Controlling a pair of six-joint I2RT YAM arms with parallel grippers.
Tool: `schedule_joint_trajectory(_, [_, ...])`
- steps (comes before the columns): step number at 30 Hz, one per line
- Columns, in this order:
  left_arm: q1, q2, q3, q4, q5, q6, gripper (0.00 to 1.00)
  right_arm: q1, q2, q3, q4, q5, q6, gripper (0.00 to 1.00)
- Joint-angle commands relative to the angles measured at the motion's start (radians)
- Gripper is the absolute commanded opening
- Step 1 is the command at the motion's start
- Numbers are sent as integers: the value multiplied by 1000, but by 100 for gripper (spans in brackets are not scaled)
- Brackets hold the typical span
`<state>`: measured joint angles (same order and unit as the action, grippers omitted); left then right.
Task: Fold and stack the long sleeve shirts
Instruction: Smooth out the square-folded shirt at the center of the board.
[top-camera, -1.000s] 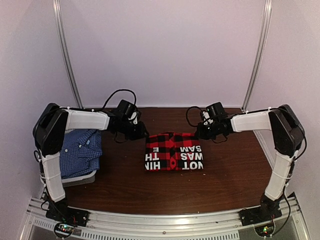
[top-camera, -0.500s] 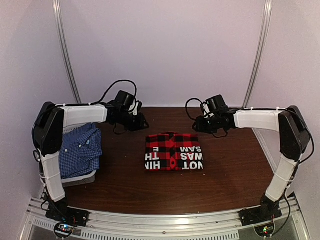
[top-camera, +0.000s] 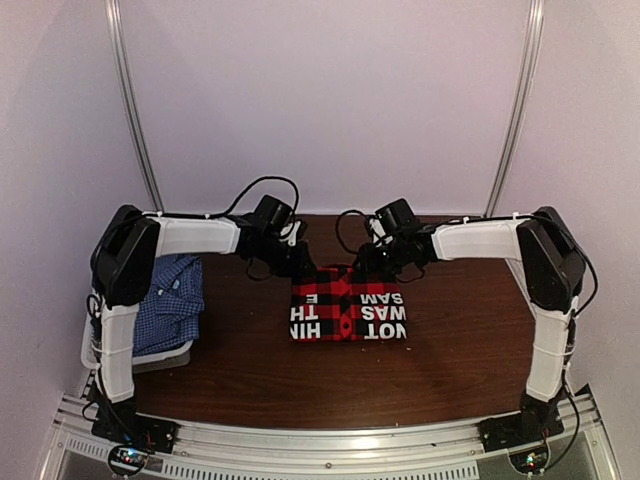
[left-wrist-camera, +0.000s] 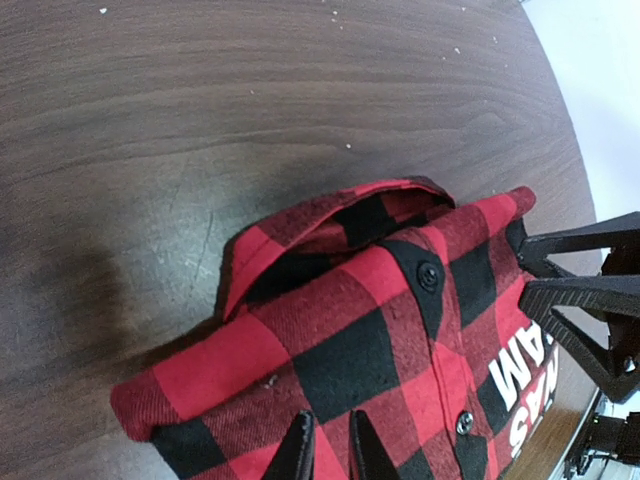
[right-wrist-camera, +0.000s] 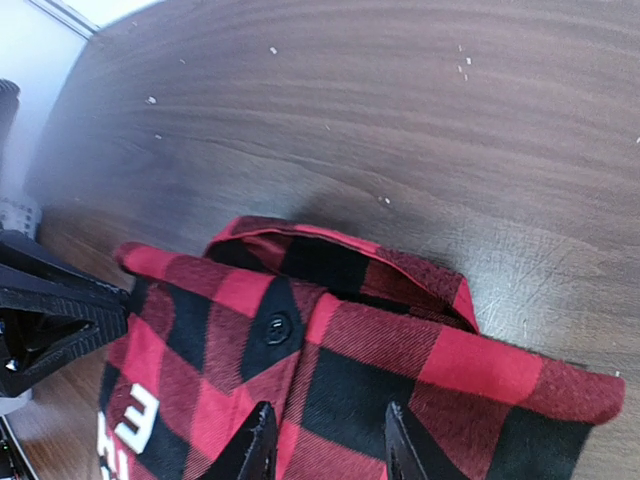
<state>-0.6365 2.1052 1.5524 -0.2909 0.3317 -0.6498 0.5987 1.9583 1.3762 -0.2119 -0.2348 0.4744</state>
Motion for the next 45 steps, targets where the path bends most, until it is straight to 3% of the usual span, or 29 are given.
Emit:
schedule_joint_trajectory(1, [3,74,91,11,1,0,13,-6,62,61,-14,-8,-9,38])
schedule_joint_trajectory(10, [34,227,199,-31,-38,8,10,-72,190,107,-2,-81,19,38])
schedule_joint_trajectory(17, [63,257,198,-38,-48,6,9,-134,187,55,53,-154,57,38])
schedule_joint_trajectory(26, [81,253,199,-45,-57,16,10,-213,164,-16,97,-208,70,39])
schedule_joint_trajectory(35, [83,240,305,-133,-106,70,15,-234,129,-14,65,-194,42,40])
schedule_joint_trajectory(45, [83,72,239,-135,-78,66,27,-237,33,5,-27,-108,-21,43])
